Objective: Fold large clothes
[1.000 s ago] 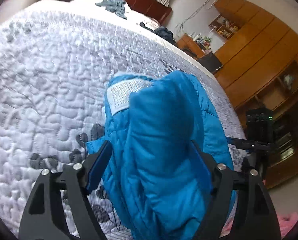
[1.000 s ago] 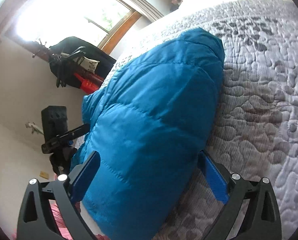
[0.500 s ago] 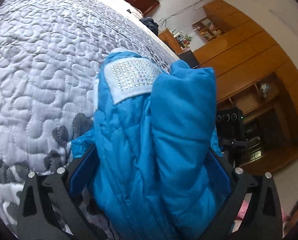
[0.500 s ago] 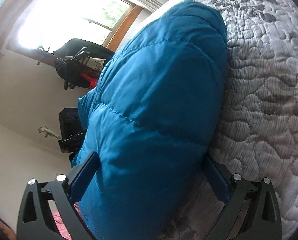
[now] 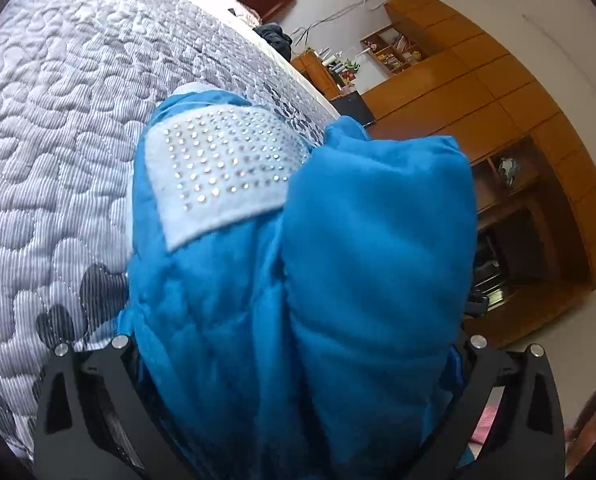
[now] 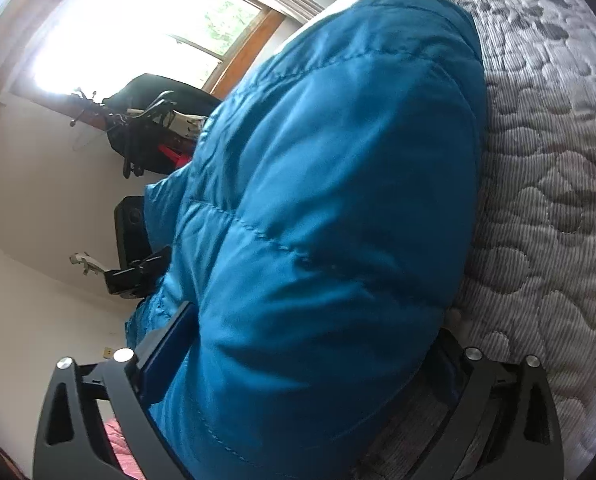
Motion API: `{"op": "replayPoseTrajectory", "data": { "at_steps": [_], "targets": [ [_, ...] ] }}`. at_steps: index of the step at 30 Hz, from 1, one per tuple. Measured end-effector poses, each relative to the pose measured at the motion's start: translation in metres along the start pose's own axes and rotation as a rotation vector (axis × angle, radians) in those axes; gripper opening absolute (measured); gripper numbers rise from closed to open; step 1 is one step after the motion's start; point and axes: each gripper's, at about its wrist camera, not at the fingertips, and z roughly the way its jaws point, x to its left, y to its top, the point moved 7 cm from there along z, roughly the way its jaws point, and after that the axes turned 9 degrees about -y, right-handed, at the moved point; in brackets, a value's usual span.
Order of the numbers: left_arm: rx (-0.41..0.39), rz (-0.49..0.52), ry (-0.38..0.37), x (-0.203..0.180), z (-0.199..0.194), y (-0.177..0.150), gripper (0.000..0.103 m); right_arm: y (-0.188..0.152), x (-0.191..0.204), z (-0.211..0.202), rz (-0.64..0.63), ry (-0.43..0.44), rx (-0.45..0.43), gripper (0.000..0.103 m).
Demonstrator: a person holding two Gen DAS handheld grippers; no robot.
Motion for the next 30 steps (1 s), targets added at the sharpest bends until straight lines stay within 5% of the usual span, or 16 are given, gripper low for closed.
{"op": "replayPoseTrajectory", "data": {
  "at_steps": [5, 10, 20, 30],
  "targets": [
    [-0.024, -0.003, -0.02, -0.003, 0.003, -0.001, 0.074, -0.001, 0.011, -0.016, -0.036, 0.003, -0.026, 0.071],
    [-0.031, -0.02, -0.056, -0.016, 0.015, -0.005, 0.062, -0.006, 0.012, -0.04, -0.037, 0.019, -0.044, 0.061],
    [0.048, 0.051, -0.171, -0.091, 0.102, 0.019, 0.058, -0.01, -0.009, -0.146, -0.027, -0.061, -0.177, 0.06],
    [0.11, 0.044, -0.179, -0.122, 0.229, 0.061, 0.057, 0.017, -0.098, -0.23, 0.086, -0.193, -0.253, 0.06]
  ]
}}
